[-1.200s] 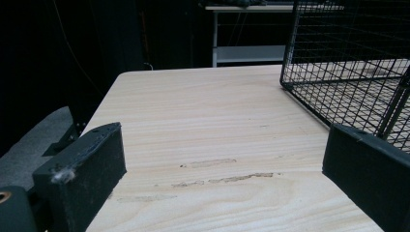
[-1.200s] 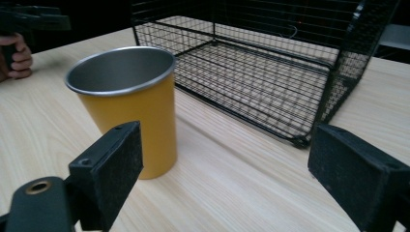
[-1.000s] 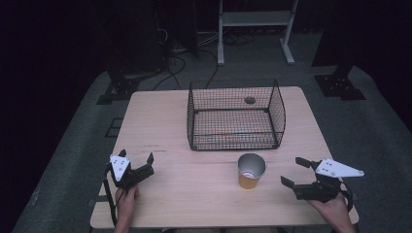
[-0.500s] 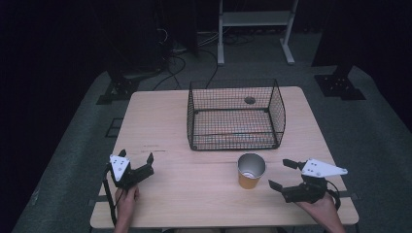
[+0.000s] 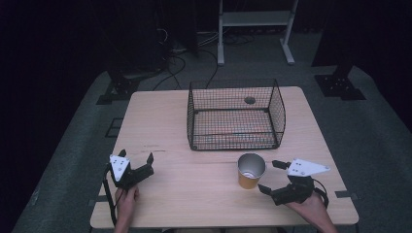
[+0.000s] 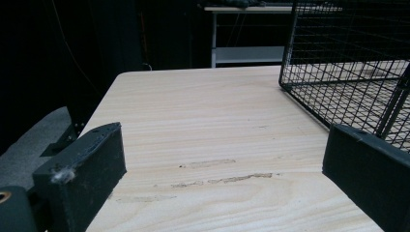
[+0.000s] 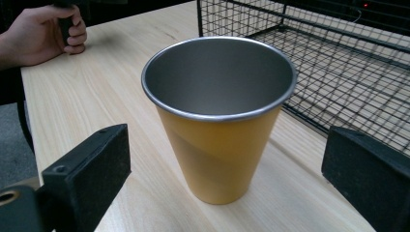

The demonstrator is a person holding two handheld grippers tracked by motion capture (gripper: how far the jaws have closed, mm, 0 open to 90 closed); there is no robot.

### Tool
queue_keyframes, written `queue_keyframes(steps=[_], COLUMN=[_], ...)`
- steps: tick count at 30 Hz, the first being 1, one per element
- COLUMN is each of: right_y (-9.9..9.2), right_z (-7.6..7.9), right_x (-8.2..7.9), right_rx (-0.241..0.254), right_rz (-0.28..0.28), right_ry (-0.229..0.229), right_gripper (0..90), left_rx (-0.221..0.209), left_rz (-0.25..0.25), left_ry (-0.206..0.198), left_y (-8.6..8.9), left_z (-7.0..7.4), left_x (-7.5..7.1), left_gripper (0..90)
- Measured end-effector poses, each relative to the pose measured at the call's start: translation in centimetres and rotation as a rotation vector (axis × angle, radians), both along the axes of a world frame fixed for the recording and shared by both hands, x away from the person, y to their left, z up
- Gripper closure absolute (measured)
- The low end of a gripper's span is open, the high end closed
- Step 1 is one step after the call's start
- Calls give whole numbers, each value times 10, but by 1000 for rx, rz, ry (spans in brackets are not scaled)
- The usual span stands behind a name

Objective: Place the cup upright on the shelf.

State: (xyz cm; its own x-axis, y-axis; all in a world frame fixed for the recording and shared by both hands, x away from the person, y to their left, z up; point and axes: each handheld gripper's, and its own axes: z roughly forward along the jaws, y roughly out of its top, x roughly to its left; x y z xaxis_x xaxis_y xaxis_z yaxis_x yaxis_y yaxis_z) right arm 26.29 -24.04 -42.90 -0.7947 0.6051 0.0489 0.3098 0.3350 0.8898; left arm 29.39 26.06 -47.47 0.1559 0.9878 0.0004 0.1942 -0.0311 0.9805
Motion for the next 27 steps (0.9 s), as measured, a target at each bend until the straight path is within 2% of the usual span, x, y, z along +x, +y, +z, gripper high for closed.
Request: queue_keyframes(steps=[10,27], right_y=[13,29], right_z=[-5,-8], right_x=[7,17], right_rx=[-7,-26], right_rz=[21,17], right_ry=[12,12], right_gripper=[19,18], left_rx=[-2,-1], left_rz=[-1,-2], left_ry=[-1,-2], left_y=[0,0], left_z=[0,0], left_x=[0,0], left_gripper=[8,8])
